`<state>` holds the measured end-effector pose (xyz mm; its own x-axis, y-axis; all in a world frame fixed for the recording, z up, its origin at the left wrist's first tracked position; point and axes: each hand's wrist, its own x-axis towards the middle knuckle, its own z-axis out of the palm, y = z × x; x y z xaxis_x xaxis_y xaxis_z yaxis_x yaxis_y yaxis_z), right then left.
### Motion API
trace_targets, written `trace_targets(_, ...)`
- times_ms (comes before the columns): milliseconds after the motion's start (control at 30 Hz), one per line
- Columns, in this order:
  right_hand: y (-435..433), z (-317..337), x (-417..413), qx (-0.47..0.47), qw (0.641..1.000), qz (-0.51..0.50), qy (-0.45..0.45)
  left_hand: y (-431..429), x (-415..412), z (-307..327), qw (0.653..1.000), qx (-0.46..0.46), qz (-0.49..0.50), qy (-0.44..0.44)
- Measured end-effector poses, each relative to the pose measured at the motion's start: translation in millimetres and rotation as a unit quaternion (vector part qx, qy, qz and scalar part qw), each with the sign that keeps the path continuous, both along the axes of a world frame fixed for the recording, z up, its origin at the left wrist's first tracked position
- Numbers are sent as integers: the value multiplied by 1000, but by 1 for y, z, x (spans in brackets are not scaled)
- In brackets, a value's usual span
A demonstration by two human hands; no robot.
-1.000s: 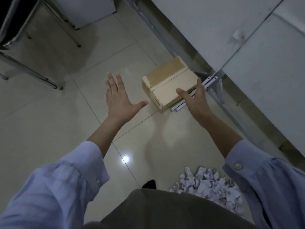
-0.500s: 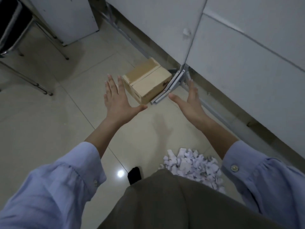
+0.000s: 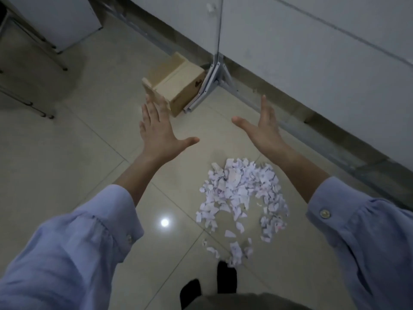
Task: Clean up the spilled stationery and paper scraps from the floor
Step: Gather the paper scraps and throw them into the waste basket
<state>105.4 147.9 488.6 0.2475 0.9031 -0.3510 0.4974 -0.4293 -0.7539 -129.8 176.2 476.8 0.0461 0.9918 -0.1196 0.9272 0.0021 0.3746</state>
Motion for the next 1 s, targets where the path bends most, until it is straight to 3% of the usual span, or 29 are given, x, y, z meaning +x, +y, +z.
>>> trace_targets(433,-107,-37,-10,-68,996,-57,-19,-85,-24,-21,999,-39,-30,14)
trace_targets(1000,-176,-77,127,-99,994,-30,-34,-157,79,-46,997,-59,31,24)
